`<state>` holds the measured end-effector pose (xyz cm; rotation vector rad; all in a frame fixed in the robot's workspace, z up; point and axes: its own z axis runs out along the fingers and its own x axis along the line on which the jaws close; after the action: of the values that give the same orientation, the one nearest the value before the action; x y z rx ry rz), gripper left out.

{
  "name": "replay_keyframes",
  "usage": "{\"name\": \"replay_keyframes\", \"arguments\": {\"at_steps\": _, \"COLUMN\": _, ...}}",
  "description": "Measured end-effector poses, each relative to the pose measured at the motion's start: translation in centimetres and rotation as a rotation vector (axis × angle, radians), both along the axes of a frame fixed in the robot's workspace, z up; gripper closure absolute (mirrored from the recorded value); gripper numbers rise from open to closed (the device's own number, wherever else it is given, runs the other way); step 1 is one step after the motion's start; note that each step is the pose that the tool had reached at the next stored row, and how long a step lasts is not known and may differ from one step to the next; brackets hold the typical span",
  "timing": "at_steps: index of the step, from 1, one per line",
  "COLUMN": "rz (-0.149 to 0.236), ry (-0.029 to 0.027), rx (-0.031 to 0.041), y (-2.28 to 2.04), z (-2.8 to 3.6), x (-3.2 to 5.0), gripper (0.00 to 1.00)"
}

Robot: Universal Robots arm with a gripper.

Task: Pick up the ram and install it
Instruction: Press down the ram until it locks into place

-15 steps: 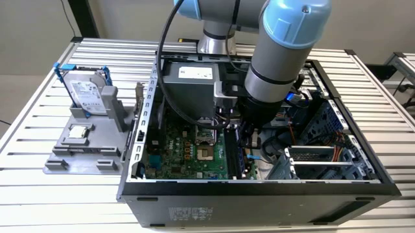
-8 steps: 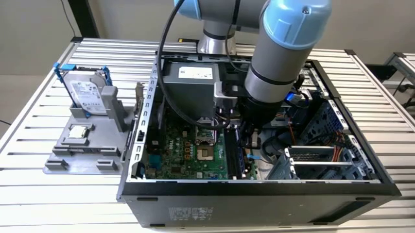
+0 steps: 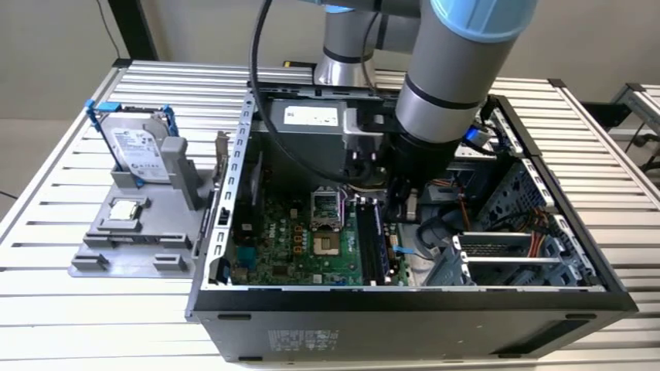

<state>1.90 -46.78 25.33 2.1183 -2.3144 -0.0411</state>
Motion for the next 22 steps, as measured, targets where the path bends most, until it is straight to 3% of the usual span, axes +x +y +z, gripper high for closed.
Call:
{"name": "replay_keyframes", "arguments": {"at_steps": 15, "rz": 0.0, "ry": 0.0043, "rx": -0.0002, "y": 0.0, "z": 5.28, "x": 0.0, "gripper": 1.0}}
{"name": "replay_keyframes", "arguments": {"at_steps": 19, "rz": 0.0, "ry": 0.0053, "rx": -0.0002, "y": 0.0, "z": 6.09, "x": 0.0, "gripper": 1.0}}
{"name": "replay_keyframes", "arguments": {"at_steps": 22, "rz": 0.0, "ry": 0.0055, "rx": 0.0001, "y": 0.0, "z": 6.14, "x": 0.0, "gripper": 1.0}}
